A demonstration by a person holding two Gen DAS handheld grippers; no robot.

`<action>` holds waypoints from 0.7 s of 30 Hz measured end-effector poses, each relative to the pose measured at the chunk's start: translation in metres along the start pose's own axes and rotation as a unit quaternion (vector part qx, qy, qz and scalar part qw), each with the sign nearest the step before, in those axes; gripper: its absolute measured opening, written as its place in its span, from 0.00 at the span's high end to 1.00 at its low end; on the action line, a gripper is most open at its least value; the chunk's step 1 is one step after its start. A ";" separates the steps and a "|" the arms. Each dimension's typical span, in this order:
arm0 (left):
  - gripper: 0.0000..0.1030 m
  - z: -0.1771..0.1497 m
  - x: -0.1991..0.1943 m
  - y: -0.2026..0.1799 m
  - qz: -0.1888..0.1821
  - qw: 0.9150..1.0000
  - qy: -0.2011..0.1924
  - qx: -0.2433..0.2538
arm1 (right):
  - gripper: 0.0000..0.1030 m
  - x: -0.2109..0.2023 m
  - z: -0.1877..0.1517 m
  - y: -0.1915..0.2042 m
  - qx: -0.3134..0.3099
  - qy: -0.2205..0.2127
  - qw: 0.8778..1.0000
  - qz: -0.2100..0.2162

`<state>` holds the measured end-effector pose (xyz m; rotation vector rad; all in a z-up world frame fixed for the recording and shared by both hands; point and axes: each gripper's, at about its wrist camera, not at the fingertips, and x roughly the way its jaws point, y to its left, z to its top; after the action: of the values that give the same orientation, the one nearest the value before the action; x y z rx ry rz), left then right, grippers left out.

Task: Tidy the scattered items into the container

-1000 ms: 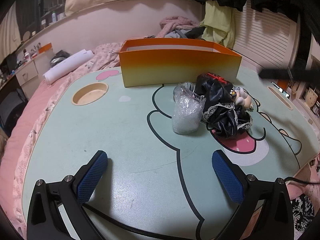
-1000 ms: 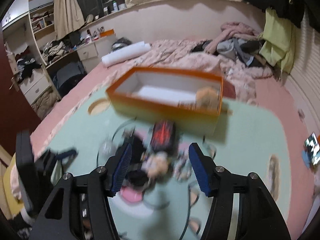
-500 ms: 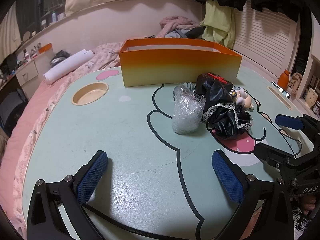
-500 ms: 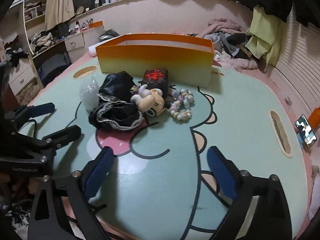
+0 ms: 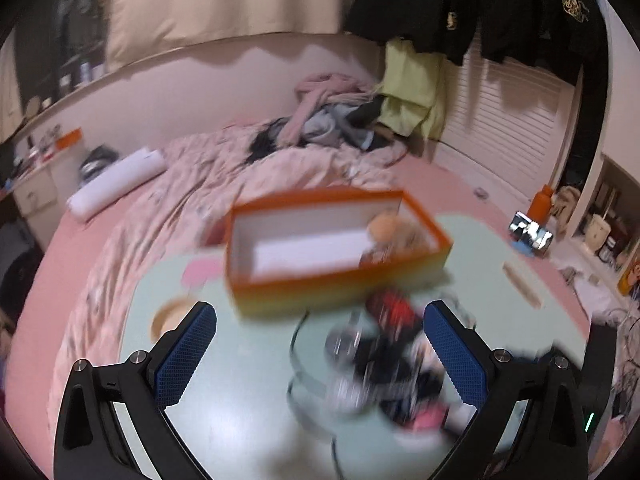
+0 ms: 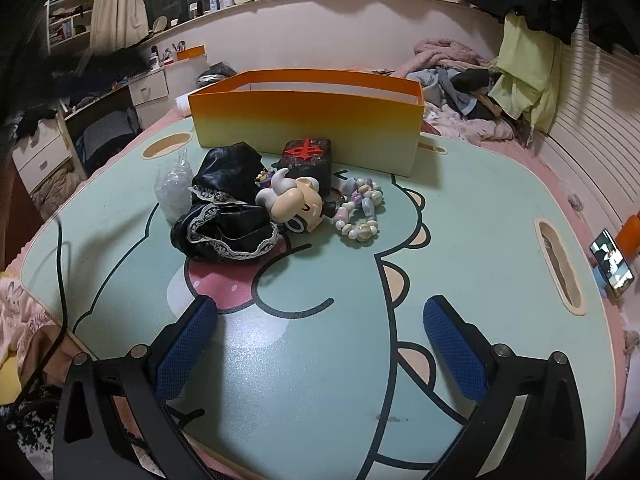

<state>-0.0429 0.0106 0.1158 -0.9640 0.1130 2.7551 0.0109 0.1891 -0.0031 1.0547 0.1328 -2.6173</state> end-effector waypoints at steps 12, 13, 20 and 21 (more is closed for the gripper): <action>0.00 0.038 0.125 -0.016 0.019 0.991 0.132 0.027 | 0.00 -0.001 0.002 0.002 -0.001 -0.003 1.000 0.004; 0.00 0.036 0.122 -0.015 0.017 0.991 0.132 0.025 | 0.00 -0.001 0.002 0.002 -0.001 -0.003 1.000 0.003; 0.00 0.027 0.110 -0.009 0.010 0.990 0.144 0.011 | 0.00 -0.002 0.003 0.003 -0.001 -0.003 1.000 0.003; 0.00 0.027 0.109 -0.009 0.012 0.989 0.146 0.011 | 0.00 -0.001 0.003 0.002 -0.001 -0.003 1.000 0.003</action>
<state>-0.1399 0.0432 0.0690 -1.3637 0.2027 2.6091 0.0108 0.1868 -0.0001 1.0445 0.1314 -2.6130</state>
